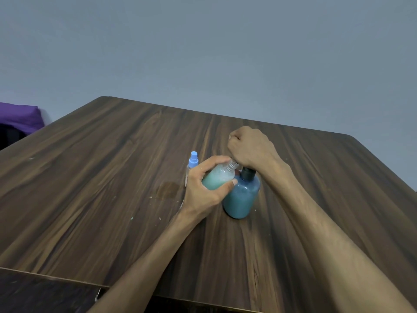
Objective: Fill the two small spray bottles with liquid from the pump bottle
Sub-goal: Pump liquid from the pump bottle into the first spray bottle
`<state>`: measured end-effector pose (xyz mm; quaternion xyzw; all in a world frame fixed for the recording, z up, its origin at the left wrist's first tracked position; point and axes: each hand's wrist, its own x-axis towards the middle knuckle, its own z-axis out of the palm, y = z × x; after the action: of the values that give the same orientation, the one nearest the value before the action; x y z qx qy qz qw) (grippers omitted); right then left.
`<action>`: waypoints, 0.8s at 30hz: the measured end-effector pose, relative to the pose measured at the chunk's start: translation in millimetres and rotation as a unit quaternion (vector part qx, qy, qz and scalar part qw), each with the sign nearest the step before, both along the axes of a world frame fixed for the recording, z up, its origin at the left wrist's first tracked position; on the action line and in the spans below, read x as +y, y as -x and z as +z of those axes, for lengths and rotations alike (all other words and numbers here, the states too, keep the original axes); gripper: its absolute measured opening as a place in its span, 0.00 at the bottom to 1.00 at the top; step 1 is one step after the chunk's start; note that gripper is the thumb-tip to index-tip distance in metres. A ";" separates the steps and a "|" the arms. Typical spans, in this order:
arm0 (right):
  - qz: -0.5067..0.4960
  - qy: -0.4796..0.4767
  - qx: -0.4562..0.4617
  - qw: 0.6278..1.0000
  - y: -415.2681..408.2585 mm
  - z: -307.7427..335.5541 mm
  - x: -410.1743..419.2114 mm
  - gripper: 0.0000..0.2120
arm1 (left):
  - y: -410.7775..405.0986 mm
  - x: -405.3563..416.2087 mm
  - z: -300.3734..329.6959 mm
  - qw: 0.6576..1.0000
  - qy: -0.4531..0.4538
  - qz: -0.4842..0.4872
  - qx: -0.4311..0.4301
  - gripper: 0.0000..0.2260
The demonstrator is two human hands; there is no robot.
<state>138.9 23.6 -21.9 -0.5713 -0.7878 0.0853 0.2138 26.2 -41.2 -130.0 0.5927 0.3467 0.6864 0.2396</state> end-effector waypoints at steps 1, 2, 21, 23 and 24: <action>0.002 0.006 -0.003 1.000 0.3 0.3 -0.3 0.13 | 0.0 0.1 -0.3 1.000 0.001 0.001 -0.002 0.20; 0.006 0.004 0.002 1.000 -0.3 2.1 -0.5 0.13 | -0.2 -0.2 -0.8 1.000 0.000 0.000 -0.005 0.20; 0.009 -0.036 0.034 0.999 -5.6 4.8 -0.8 0.13 | -0.3 0.4 -3.4 1.000 0.000 -0.006 -0.003 0.21; 0.008 -0.039 0.037 0.999 -5.3 3.3 -0.4 0.12 | -0.5 0.8 -3.4 1.000 -0.002 -0.008 -0.005 0.21; 0.006 -0.027 0.027 0.999 -3.8 1.2 -1.5 0.12 | -0.3 2.0 -3.5 1.000 -0.001 -0.005 -0.003 0.20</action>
<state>142.7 22.1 -20.6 -0.5582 -0.7871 0.0804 0.2499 26.5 -39.2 -133.5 0.5925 0.3420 0.6873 0.2439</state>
